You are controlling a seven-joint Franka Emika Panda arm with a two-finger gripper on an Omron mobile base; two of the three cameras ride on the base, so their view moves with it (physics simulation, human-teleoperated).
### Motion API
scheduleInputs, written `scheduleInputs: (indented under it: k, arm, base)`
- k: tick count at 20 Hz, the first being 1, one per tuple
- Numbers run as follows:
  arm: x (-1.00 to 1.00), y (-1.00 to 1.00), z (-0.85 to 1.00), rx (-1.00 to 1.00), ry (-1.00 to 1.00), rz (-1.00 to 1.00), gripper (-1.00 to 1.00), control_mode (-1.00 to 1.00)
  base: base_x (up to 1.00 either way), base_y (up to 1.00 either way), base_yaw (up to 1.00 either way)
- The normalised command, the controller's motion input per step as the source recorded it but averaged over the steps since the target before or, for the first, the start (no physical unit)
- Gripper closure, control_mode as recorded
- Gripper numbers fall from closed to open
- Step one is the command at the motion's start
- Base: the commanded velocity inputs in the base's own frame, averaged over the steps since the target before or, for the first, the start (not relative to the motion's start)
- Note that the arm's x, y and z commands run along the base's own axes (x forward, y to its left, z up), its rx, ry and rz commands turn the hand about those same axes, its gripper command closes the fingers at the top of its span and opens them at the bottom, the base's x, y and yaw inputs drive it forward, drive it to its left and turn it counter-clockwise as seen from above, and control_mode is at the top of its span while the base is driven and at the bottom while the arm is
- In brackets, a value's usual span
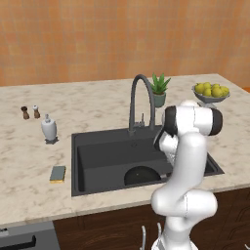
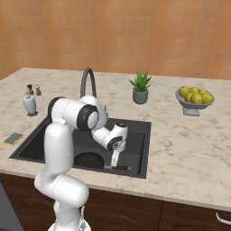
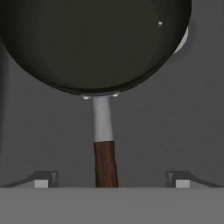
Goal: Pick the pan and sponge and place them into the sink. Then turn on the water.
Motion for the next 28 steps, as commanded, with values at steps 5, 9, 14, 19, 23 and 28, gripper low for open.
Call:
scheduleInputs:
  k: [5,9,14,19,23,28]
  arm:
    - [0.00,-0.21,1.00,0.02,0.00,-0.17,-1.00,-1.00]
    - [-0.02,-0.26,0.99,0.00,0.00,-0.19,-1.00,-1.00]
    - [-0.23,-0.09,0.87,-0.06,-0.01,-0.16,-1.00,-1.00]
    - [-0.32,0.00,0.72,-0.10,-0.02,-0.24,-1.00,-1.00]
    - [-0.40,0.00,0.79,-0.03,-0.03,-0.27,-1.00,-1.00]
    - [-0.16,0.00,0.40,0.00,0.00,-0.39,-1.00,-1.00]
  base:
    - [0.00,0.00,0.00]
    - [0.00,0.00,0.00]
    - [0.00,0.00,0.00]
    - [0.00,0.00,0.00]
    - [0.00,0.00,0.00]
    - [0.00,0.00,0.00]
